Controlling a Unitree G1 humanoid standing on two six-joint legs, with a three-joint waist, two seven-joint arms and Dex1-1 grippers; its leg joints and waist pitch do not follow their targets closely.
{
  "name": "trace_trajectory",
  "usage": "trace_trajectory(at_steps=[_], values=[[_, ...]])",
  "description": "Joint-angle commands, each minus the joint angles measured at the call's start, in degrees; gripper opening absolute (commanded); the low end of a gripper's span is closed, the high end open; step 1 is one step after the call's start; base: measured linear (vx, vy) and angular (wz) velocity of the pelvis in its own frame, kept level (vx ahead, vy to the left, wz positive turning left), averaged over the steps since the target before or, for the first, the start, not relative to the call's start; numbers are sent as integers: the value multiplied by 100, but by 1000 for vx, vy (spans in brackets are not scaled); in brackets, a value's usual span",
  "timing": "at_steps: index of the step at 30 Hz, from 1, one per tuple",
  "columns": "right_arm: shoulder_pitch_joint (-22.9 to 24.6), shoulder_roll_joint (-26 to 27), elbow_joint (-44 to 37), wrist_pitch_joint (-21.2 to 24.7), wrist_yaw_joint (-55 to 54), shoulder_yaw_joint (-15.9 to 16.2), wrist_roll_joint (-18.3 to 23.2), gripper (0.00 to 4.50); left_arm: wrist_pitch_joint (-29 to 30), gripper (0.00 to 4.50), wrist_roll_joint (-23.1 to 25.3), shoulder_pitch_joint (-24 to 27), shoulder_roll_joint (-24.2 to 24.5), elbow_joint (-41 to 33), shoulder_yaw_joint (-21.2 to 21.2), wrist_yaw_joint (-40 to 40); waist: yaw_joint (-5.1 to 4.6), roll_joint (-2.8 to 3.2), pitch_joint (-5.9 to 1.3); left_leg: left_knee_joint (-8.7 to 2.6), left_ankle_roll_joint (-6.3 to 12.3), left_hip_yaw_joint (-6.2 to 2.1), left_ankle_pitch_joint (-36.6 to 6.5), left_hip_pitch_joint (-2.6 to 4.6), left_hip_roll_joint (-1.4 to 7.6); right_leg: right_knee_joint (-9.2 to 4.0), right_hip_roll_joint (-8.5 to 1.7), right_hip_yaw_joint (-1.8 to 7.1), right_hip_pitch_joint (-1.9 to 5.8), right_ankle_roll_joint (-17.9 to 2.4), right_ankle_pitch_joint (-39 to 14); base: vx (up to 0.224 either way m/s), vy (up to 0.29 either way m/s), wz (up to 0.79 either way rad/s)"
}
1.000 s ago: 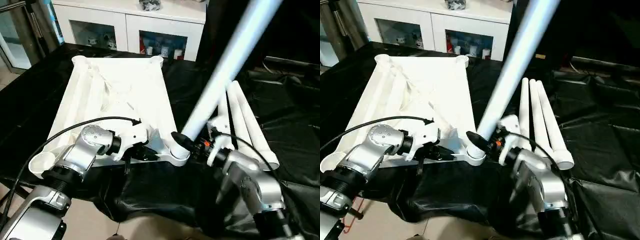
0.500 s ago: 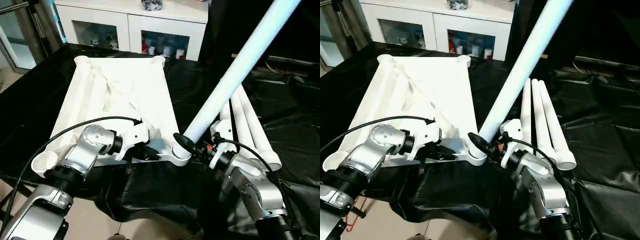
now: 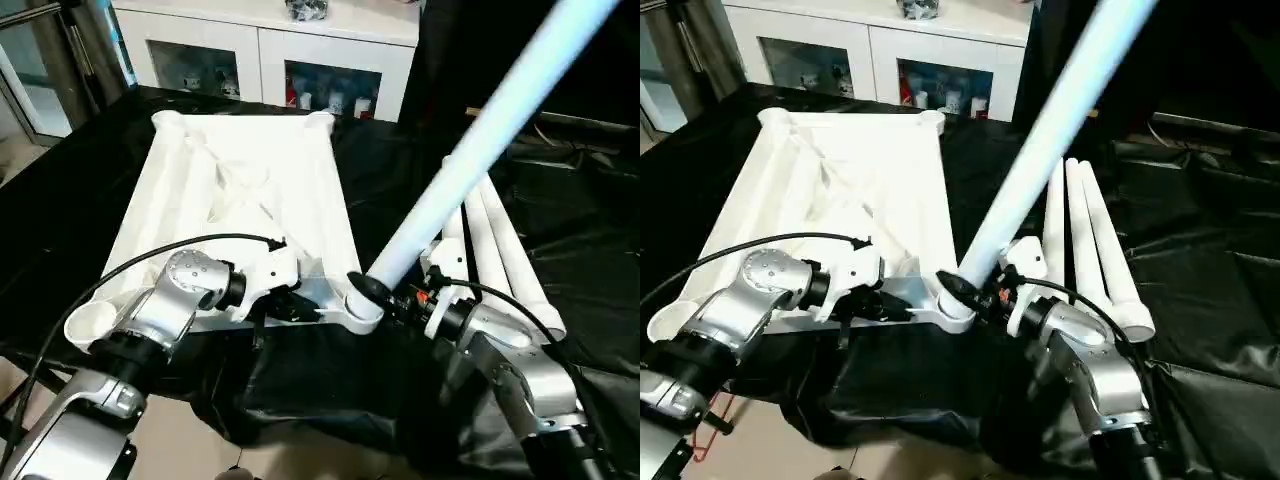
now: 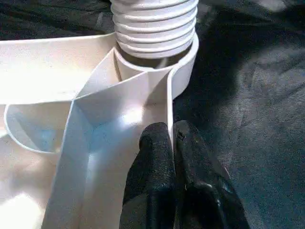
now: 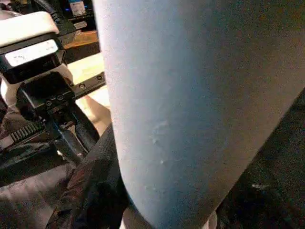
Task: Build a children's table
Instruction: Insert table leg to table base
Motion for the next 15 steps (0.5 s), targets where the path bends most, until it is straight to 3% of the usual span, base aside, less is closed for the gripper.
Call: trace_trajectory(at_steps=[1,2,5,9,15], values=[[110,-131,-49,152,21,-37,-70,193,6,0,53,-40,93,-203,4,-28,-58,80,-395,-466,85,-66,-968,22,263,-414,-452,294,319,-1108,-1353,0,0,0],[130,-177,-125,222,43,-18,-59,193,18,0,49,-27,107,-243,0,-49,-65,54,-393,-463,97,-58,-947,21,262,-417,-450,295,316,-1110,-1349,0,0,0],[152,-236,-211,317,69,29,-42,193,-17,0,86,-26,120,-222,-21,-53,-68,58,-392,-460,107,-56,-929,21,262,-420,-449,295,315,-1096,-1389,0,0,0],[165,-323,-384,403,143,118,-55,193,14,0,112,-62,127,-212,-9,-21,-75,21,-386,-458,122,-51,-924,15,257,-433,-450,297,314,-1031,-1524,0,0,0],[209,-321,-428,208,199,159,-113,193,1,0,152,-112,122,-120,-10,18,-74,24,-368,-460,123,-54,-1016,15,256,-469,-459,299,290,-905,-1835,0,0,0]])
